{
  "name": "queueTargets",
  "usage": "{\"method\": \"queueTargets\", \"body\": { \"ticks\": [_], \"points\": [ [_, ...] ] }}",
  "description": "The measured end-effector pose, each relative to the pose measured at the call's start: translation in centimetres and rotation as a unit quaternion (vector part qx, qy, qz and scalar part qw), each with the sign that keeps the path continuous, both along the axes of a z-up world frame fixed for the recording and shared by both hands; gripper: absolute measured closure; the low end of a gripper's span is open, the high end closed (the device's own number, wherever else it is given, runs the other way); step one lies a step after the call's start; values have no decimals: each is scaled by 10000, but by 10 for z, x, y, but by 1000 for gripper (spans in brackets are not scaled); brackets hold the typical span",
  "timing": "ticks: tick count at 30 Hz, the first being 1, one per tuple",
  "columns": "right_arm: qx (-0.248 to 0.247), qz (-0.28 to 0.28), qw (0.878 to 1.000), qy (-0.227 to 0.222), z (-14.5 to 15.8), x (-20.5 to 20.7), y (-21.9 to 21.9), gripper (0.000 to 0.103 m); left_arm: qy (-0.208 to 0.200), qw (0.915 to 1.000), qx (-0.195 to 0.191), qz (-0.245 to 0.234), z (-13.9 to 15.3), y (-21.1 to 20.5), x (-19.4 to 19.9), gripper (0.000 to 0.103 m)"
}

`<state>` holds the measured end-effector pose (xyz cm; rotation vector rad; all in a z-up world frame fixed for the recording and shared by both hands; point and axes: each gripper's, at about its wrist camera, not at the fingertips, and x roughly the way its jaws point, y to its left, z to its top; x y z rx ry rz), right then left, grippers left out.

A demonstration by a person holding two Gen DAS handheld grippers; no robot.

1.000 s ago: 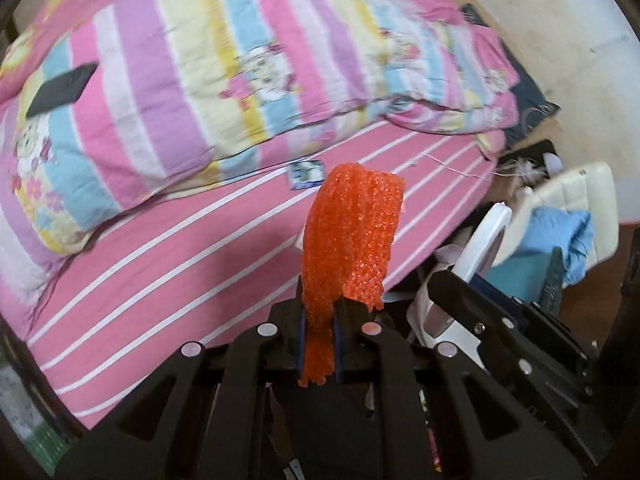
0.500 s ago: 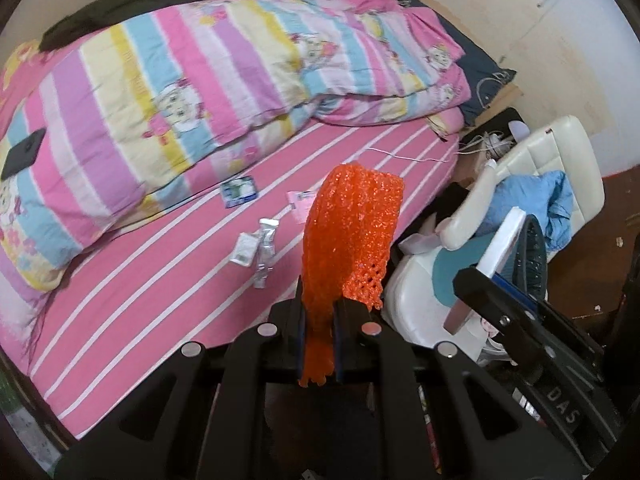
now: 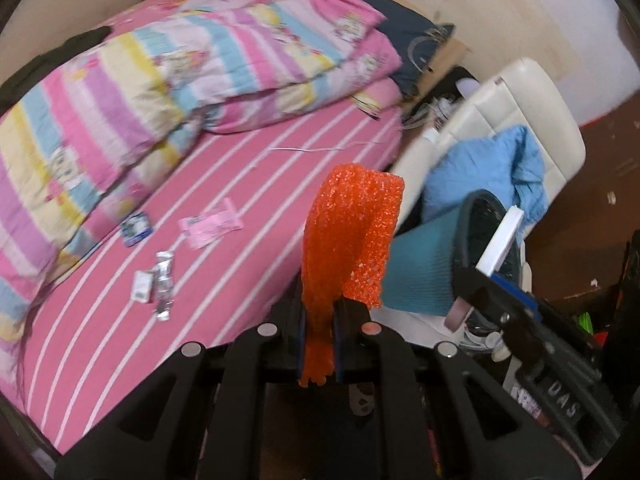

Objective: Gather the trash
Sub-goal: 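Carry the orange net and tape roll in both tools to the black bin, then open both tools over the bin, dropping the net and tape roll inside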

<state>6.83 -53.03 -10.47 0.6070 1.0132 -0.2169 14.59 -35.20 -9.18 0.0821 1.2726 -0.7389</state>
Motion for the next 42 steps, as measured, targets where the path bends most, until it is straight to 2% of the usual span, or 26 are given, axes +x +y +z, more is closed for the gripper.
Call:
{"method": "queueTargets", "body": {
  "ticks": [8,17,21,28,31,32,33,37,40,42],
  "points": [
    [79,-587,9982,127,-16,-41,-99,88,69,9983,154,-553,-11,-105,-24,93],
    [150,-1163,9922,411,-41,-101,-196,88,268,9909,260,-1293,-34,-220,-72,93],
    [250,-1352,9890,554,-55,-122,-222,88,380,9871,316,-1525,-43,-257,-91,93],
    [426,-1529,9848,700,-74,-141,-249,87,487,9820,461,-1768,-56,-296,-112,93],
    [456,-1587,9835,742,-79,-144,-259,75,519,9812,526,-1781,-61,-304,-115,93],
    [484,-1605,9829,762,-82,-146,-262,64,528,9810,547,-1787,-62,-307,-116,93],
    [492,-1639,9822,779,-84,-148,-266,58,534,9806,578,-1796,-64,-310,-116,92],
    [534,-1742,9802,778,-87,-154,-275,50,540,9802,636,-1795,-69,-320,-116,91],
    [561,-1812,9787,780,-88,-159,-281,49,551,9793,657,-1833,-72,-326,-118,83],
    [570,-1851,9780,780,-88,-161,-284,49,525,9784,672,-1883,-72,-330,-121,71]
  ]
}}
